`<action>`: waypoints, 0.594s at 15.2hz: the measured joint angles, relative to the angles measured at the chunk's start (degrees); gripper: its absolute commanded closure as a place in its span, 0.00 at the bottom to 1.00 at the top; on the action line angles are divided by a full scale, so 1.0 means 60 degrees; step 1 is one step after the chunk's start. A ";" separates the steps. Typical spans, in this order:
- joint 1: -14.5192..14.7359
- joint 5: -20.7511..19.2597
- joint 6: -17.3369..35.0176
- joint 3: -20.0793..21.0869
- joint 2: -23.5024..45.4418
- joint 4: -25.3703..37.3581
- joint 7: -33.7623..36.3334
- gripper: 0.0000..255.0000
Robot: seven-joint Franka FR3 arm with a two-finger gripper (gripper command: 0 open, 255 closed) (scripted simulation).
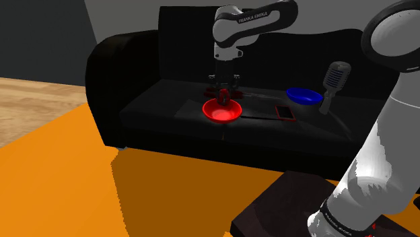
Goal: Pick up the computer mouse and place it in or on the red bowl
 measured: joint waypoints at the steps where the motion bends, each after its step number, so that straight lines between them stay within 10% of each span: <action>1: -0.0001 0.0000 0.0148 -0.0001 0.0009 -0.0139 -0.0004 1.00; 9: 0.0006 0.0003 0.0827 0.0005 0.0089 -0.0737 -0.0001 1.00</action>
